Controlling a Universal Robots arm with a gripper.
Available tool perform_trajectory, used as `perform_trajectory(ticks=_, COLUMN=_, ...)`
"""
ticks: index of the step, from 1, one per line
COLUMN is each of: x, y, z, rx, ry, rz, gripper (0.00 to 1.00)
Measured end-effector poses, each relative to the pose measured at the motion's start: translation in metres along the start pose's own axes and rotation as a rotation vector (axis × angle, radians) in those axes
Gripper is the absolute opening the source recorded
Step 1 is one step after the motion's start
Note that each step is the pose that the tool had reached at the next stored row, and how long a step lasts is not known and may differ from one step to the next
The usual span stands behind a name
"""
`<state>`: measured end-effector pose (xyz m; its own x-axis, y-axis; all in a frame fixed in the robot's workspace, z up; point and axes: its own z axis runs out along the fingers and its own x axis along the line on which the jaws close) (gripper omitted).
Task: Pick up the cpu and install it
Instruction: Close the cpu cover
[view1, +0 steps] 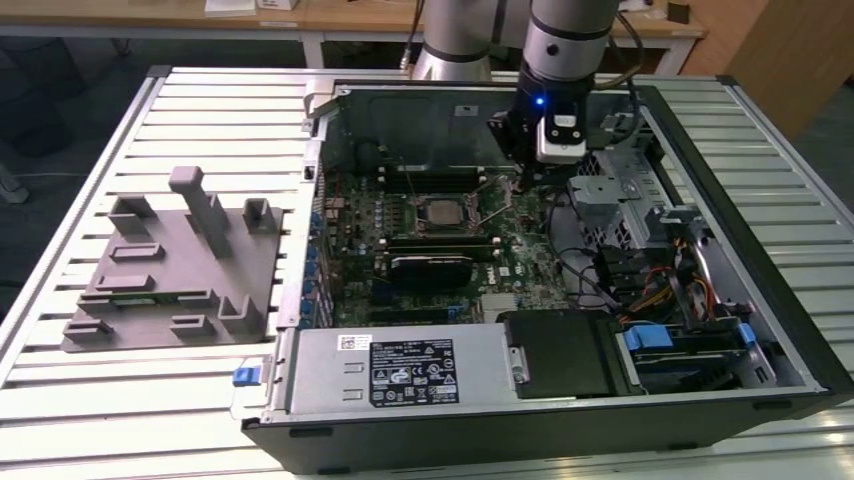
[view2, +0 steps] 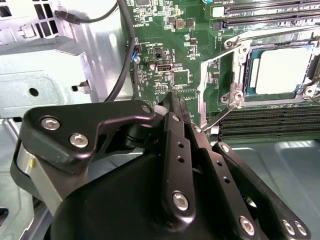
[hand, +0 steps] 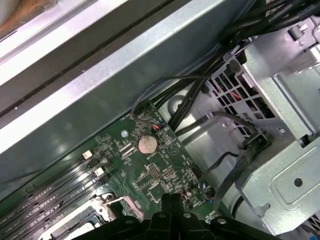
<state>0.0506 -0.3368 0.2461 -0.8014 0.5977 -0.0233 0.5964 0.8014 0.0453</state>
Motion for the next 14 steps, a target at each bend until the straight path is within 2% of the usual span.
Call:
perform_trajectory(ticks=8, x=0.0041, y=-0.0030, z=0.0028, rx=0.0002, ry=0.0000, rz=0.000, gripper=0.11)
perform_trajectory(ticks=14, x=0.0109, y=-0.0081, z=0.0024, rx=-0.0009, ry=0.0009, rz=0.000, gripper=0.11)
